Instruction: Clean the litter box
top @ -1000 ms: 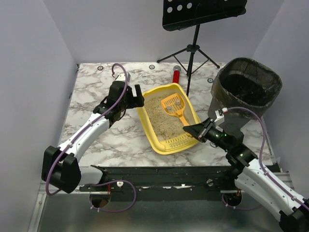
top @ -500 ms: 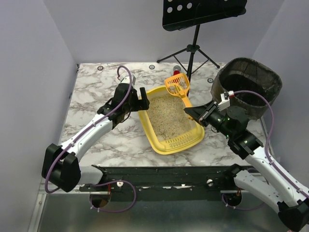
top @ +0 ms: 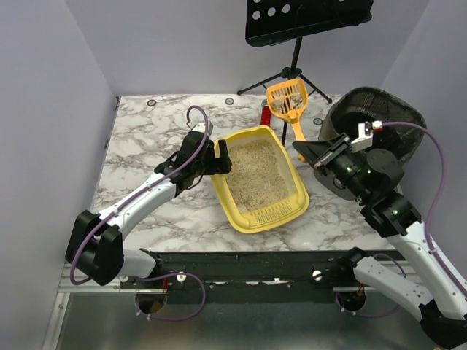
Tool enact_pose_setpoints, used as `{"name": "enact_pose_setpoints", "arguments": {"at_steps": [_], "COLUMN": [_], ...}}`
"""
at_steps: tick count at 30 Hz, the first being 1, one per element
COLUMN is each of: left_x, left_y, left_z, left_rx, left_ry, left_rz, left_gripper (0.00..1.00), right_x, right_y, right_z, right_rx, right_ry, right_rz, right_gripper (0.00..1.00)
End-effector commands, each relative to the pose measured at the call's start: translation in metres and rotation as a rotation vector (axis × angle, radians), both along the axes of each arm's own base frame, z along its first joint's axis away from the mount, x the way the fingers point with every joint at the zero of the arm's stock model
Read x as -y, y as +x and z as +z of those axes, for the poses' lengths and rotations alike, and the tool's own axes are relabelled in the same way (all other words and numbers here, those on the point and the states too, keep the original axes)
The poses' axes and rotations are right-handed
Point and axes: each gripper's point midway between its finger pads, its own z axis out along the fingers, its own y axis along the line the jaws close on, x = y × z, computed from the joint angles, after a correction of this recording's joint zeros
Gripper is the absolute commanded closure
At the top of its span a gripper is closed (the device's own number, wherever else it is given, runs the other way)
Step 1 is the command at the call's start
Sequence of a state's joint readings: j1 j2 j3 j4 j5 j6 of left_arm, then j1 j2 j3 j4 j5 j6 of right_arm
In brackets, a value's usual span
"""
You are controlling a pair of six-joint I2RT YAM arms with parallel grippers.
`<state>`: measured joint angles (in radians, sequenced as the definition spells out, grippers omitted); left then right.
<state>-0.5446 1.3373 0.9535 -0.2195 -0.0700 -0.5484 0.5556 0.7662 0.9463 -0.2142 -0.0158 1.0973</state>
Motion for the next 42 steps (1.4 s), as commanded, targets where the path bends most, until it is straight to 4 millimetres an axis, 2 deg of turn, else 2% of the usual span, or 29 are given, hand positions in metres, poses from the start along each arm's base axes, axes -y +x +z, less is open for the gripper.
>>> {"name": "enact_pose_setpoints", "arguments": {"at_steps": [1, 2, 6, 9, 10, 11, 13, 16, 18, 22, 27, 30, 31, 33, 36, 39, 42], "left_x": [0.005, 0.004, 0.002, 0.004, 0.004, 0.005, 0.005, 0.004, 0.004, 0.005, 0.002, 0.000, -0.001, 0.000, 0.000, -0.004, -0.004], "left_y": [-0.003, -0.004, -0.004, -0.004, -0.004, -0.004, -0.004, -0.003, -0.002, 0.000, 0.003, 0.003, 0.004, 0.004, 0.003, 0.006, 0.010], "left_z": [-0.001, -0.001, -0.001, -0.003, -0.005, -0.006, -0.007, -0.008, -0.008, -0.015, -0.023, -0.031, -0.034, -0.034, -0.040, -0.043, -0.044], "left_rx": [-0.001, 0.003, 0.011, 0.005, -0.001, -0.004, -0.008, -0.005, -0.007, -0.021, -0.014, -0.031, -0.037, -0.047, -0.067, -0.072, -0.056], "left_ry": [-0.019, -0.019, -0.014, -0.016, -0.013, -0.012, -0.006, -0.002, 0.001, 0.017, 0.053, 0.091, 0.099, 0.114, 0.165, 0.239, 0.289], "left_rz": [-0.002, -0.001, 0.004, -0.002, -0.005, -0.007, -0.006, 0.000, 0.004, -0.002, -0.003, -0.009, -0.009, -0.024, -0.069, -0.093, -0.153], "left_gripper": [0.01, 0.01, 0.01, 0.01, 0.01, 0.01, 0.01, 0.01, 0.01, 0.01, 0.04, 0.13, 0.19, 0.23, 0.31, 0.38, 0.44], "right_x": [0.042, 0.047, 0.076, 0.106, 0.123, 0.133, 0.156, 0.174, 0.177, 0.196, 0.217, 0.228, 0.230, 0.235, 0.247, 0.247, 0.239], "right_y": [0.013, 0.015, 0.019, 0.021, 0.023, 0.022, 0.023, 0.022, 0.023, 0.020, 0.015, 0.014, 0.014, 0.014, 0.008, 0.009, 0.016], "right_z": [0.034, 0.031, 0.045, 0.049, 0.051, 0.042, 0.038, 0.014, 0.002, -0.015, -0.025, -0.027, -0.029, -0.035, -0.032, -0.030, -0.036], "right_rx": [0.046, 0.025, 0.030, 0.028, 0.022, -0.011, -0.038, -0.101, -0.111, -0.153, -0.187, -0.214, -0.224, -0.247, -0.282, -0.254, -0.195], "right_ry": [-0.056, -0.077, -0.101, -0.149, -0.169, -0.215, -0.294, -0.446, -0.546, -0.781, -1.062, -1.245, -1.288, -1.399, -1.506, -1.555, -1.547], "right_rz": [-0.222, -0.248, -0.378, -0.517, -0.608, -0.650, -0.768, -0.840, -0.832, -0.872, -0.894, -0.887, -0.887, -0.867, -0.920, -0.886, -0.826], "right_gripper": [0.99, 0.99, 0.99, 1.00, 0.99, 0.99, 0.99, 0.99, 0.99, 0.99, 0.99, 0.99, 0.99, 0.99, 0.99, 0.99, 0.99]}}
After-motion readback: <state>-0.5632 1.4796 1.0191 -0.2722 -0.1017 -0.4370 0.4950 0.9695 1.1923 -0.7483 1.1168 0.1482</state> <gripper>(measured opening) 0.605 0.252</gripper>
